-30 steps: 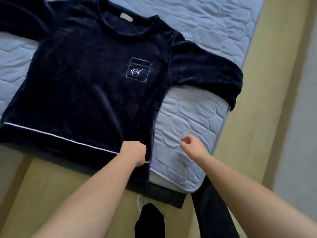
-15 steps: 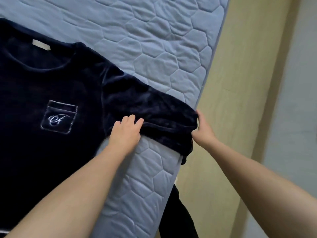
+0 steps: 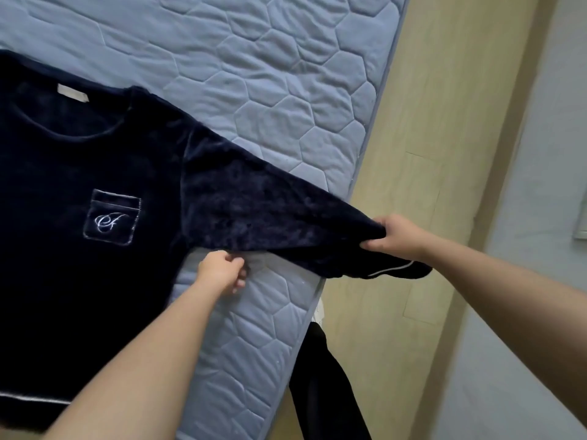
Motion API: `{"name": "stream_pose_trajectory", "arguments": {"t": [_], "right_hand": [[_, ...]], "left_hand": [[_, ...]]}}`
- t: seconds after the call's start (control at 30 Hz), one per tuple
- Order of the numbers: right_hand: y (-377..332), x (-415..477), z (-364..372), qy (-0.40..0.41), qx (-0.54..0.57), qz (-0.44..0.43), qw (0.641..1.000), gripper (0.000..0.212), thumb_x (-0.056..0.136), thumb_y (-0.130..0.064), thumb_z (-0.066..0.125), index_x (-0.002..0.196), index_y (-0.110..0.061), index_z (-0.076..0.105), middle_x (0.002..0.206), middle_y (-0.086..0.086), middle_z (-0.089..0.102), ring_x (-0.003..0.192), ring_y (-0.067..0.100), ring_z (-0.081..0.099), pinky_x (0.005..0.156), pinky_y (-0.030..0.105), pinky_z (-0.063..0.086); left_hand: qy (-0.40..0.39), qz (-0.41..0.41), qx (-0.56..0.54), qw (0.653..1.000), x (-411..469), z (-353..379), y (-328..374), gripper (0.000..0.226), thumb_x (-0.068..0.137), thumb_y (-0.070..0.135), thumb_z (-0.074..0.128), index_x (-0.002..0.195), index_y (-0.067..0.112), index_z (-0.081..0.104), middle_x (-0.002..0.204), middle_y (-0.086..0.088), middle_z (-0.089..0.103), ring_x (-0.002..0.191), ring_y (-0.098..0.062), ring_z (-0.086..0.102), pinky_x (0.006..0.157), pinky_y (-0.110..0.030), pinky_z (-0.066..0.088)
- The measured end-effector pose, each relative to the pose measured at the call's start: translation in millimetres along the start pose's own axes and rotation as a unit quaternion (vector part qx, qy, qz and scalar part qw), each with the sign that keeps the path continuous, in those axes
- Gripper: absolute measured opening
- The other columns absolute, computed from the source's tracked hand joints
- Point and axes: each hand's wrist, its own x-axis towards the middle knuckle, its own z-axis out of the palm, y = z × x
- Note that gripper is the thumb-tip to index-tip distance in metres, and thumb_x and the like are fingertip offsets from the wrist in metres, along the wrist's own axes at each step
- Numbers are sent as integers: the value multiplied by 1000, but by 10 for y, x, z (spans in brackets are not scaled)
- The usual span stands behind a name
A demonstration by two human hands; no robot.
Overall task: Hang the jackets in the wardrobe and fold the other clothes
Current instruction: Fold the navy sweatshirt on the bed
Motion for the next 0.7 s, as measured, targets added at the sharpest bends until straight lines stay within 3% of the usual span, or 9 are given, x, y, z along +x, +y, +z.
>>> {"name": "stream_pose_trajectory", "arguments": {"t": [0.07,0.17,0.2,0.27,0.4,0.47,0.57,0.63,0.7], "right_hand": [[36,-37,-47,-37,13,7,999,10,75,-32,74,80,-33,65,72,-16,70,72,2,66,60,13,45],[178,-50,-89,-127,-87,86,984,19,68,-37,80,79,-33,64,74,-14,70,75,6,67,67,23,50],[233,-47,-78,-143,-120,108,976,19,68,-36,80,77,-30,64,75,-11,70,76,11,67,68,26,51],[318,-63,-59,-130,-109,126,977,13,72,-29,77,74,-27,64,73,-8,68,76,16,66,66,27,50],[462,-171,-92,-43,43,113,992,7,80,-20,68,86,-22,70,72,-6,69,72,12,67,63,22,48],[537,-273,-126,-40,82,114,989,11,79,-26,75,89,-26,71,78,-6,74,74,11,70,66,23,50],[718,-417,-223,-129,102,152,975,26,76,-22,80,100,-18,70,93,4,75,87,20,72,83,34,54],[852,-502,-293,-188,95,198,957,26,77,-14,78,101,-7,69,96,12,74,91,27,71,88,39,54],[973,-556,-343,-163,121,224,953,20,82,-13,72,100,-6,69,93,11,75,89,25,71,79,33,55]], "left_hand": [[73,-29,-254,964,55,33,114,7,96,11,52,100,5,50,107,-18,62,63,-17,66,48,-28,54],[74,-36,-490,868,171,58,293,62,86,34,69,135,12,39,124,-5,56,97,-22,64,79,-39,58],[80,-46,-511,855,195,74,323,72,82,37,73,140,15,36,127,-1,54,105,-23,62,88,-42,55],[112,-79,-483,865,197,106,314,78,80,36,75,142,13,34,125,4,51,108,-20,57,96,-36,49],[166,-102,-457,868,202,93,237,52,80,33,74,122,11,51,101,6,58,85,-15,58,79,-28,49],[107,-105,-505,850,171,38,231,35,83,32,68,111,14,55,100,3,61,86,-17,61,76,-31,53],[-56,-62,-552,830,64,11,227,4,90,11,56,91,14,58,90,-4,62,80,-18,61,66,-32,51],[-101,-39,-523,845,34,74,176,10,91,1,55,93,10,58,87,-7,63,75,-17,65,63,-33,55],[-80,-39,-511,855,6,145,148,22,89,6,63,109,11,55,97,-7,66,76,-16,66,59,-31,55]]}}
